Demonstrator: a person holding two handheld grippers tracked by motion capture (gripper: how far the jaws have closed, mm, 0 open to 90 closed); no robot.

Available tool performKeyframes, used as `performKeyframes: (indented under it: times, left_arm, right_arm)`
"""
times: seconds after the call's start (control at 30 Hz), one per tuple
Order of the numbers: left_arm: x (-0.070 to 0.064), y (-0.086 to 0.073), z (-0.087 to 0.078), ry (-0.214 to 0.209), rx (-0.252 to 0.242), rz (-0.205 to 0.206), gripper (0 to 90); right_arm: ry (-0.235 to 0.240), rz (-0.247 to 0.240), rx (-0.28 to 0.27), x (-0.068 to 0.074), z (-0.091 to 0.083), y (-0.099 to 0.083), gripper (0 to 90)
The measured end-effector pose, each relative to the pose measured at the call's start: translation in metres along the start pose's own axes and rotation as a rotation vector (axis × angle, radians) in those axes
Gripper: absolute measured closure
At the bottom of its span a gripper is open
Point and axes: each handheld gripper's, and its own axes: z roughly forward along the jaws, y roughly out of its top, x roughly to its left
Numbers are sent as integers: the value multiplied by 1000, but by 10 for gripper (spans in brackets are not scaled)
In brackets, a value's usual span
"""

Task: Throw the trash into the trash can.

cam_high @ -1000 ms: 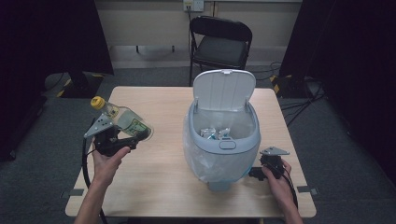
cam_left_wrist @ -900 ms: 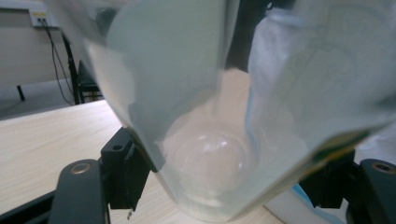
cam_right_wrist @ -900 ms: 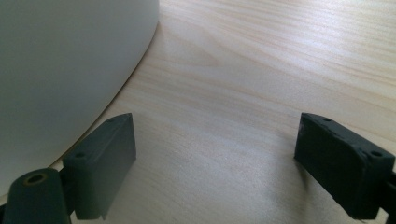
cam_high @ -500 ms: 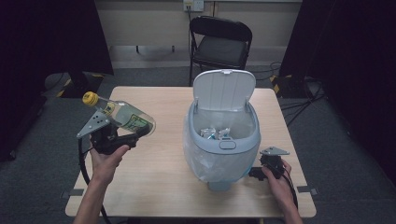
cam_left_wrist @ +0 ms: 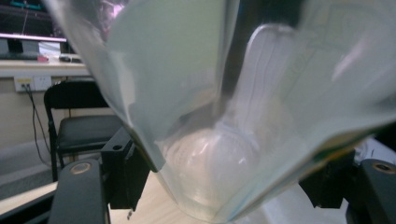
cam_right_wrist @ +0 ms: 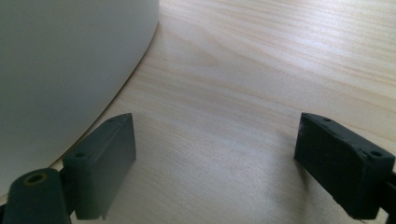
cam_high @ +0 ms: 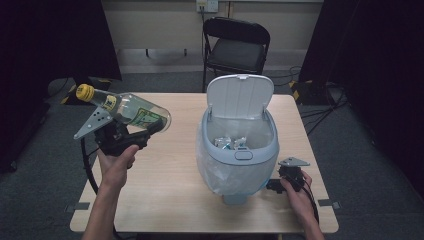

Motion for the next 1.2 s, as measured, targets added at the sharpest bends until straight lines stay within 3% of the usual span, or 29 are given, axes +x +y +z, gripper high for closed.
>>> performKeyframes:
  times: [0.03, 0.2, 0.53, 0.9, 1.2]
  left_arm:
    - [-2, 3, 1, -8, -10, -10, 284]
    - [-9, 18, 4, -31, -35, 16, 283]
    - [-24, 32, 17, -102, -85, -8, 284]
    - [-45, 47, 38, -187, -94, 10, 283]
    - [-59, 54, 61, -242, -66, 14, 283]
  right_arm:
    - [0, 1, 1, 0, 0, 0, 118]
    - [0, 0, 0, 0, 0, 0, 118]
    - [0, 0, 0, 0, 0, 0, 118]
    - [0, 0, 0, 0, 0, 0, 118]
    - [0, 0, 0, 0, 0, 0, 118]
